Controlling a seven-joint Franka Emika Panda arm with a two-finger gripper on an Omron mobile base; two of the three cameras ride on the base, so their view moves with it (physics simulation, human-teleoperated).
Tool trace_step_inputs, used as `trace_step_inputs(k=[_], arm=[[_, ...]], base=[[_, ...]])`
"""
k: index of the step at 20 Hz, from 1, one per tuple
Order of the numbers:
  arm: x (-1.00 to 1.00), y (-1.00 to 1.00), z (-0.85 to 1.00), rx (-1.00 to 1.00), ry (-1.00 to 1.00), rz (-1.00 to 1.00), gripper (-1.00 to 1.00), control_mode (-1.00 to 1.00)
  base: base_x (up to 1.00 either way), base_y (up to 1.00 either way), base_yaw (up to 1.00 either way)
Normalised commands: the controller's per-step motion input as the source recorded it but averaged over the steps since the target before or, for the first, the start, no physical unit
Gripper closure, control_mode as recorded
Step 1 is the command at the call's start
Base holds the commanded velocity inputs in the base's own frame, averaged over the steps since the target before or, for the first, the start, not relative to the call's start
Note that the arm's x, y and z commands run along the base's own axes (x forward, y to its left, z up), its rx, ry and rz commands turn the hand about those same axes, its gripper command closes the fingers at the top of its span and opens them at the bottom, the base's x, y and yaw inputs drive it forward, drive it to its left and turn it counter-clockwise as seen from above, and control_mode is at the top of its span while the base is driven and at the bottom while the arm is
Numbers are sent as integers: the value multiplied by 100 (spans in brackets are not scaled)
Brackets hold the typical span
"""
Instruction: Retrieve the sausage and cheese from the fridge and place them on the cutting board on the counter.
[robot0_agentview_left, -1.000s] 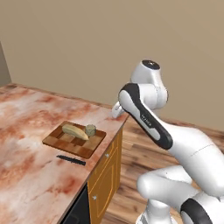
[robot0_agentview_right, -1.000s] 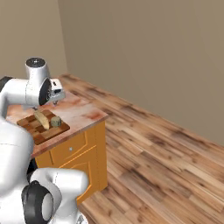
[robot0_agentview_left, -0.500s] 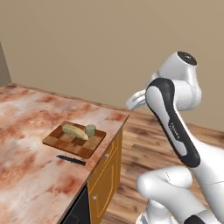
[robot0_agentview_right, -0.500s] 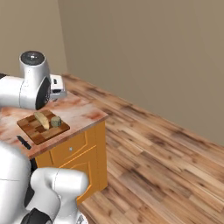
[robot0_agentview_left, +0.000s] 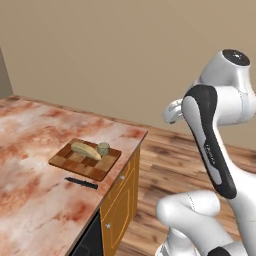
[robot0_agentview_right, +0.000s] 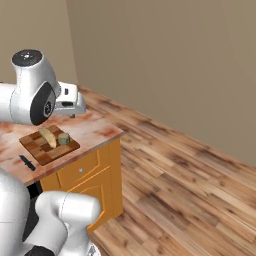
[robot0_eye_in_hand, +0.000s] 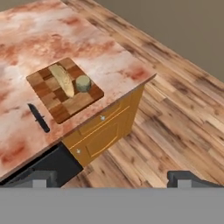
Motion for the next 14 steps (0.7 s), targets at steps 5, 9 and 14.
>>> trace_step_inputs(k=[5, 9, 14], arm=[[-51, -25, 3, 0, 0, -13, -100, -100], [-36, -3, 11, 0, -1, -13, -100, -100], [-35, 0, 1, 0, -8, -10, -100, -100]], base=[[0, 0, 0], [0, 0, 0], [0, 0, 0]])
